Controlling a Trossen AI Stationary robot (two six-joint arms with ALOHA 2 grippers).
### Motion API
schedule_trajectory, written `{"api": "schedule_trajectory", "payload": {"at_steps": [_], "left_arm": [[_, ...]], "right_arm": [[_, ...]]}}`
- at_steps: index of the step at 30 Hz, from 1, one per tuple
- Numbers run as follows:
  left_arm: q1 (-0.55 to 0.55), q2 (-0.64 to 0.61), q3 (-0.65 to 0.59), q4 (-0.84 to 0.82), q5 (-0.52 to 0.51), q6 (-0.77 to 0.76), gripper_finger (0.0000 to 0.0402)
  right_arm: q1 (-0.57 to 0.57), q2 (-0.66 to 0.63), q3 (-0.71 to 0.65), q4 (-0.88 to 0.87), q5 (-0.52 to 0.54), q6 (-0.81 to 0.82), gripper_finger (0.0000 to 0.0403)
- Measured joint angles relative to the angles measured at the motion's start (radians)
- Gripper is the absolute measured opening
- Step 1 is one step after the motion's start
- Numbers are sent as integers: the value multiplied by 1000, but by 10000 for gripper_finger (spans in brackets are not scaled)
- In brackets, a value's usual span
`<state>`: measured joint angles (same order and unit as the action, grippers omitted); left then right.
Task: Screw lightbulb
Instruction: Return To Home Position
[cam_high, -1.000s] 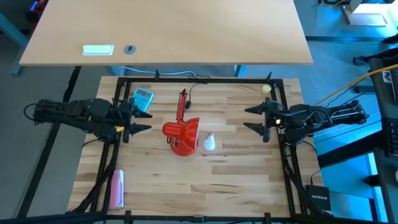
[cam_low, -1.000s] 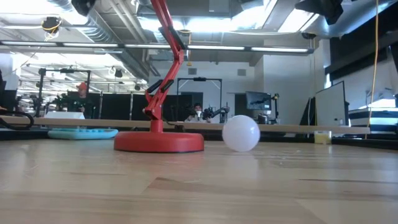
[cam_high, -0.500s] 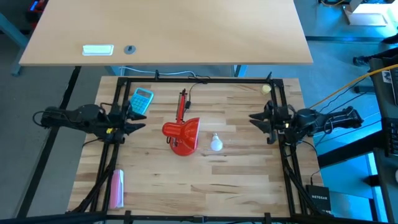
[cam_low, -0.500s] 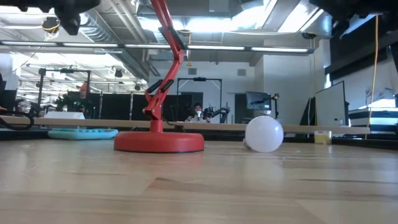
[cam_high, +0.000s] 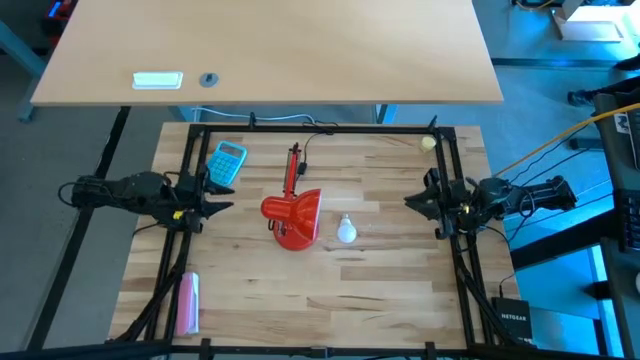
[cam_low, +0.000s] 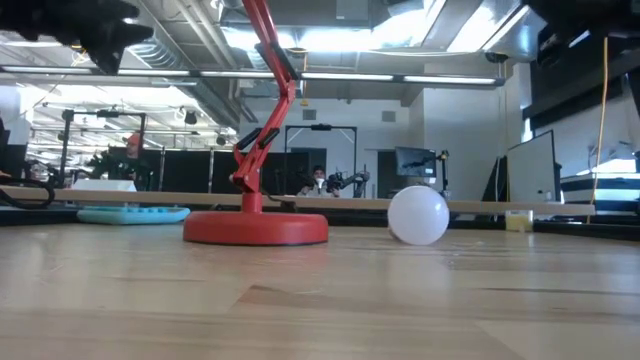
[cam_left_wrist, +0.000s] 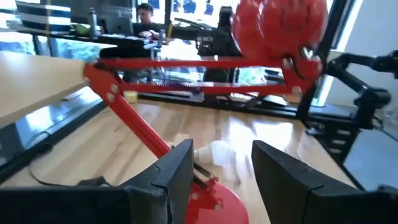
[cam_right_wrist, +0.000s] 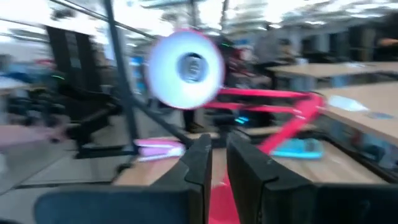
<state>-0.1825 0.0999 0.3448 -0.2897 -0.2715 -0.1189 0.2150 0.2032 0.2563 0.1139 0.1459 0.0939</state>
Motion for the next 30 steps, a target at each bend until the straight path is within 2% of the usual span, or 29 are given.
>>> {"api": "schedule_trajectory", "payload": {"at_steps": [3,5,10,14,18,21,24,26,30], "left_arm": [[0,-44,-64,38,61,11,154],[0,-84,-103,44,113,17,155],[1,-92,-127,41,112,4,155],[2,-95,-126,104,100,58,155],[22,-95,-160,175,84,94,155],[49,-96,-241,276,88,66,155],[75,-95,-323,323,142,14,155],[94,-94,-334,321,183,-10,155],[141,-95,-334,346,214,15,155]], "right_arm": [[0,-10,-42,68,-83,1,51],[0,-10,-86,124,-99,1,51],[0,-13,-184,234,-25,9,51],[0,-18,-244,300,24,16,51],[0,-23,-243,263,37,6,51],[0,-26,-244,249,18,6,51],[0,-26,-244,225,-26,5,51],[0,-38,-245,222,-33,3,51],[-4,-90,-245,167,67,-20,51]]}}
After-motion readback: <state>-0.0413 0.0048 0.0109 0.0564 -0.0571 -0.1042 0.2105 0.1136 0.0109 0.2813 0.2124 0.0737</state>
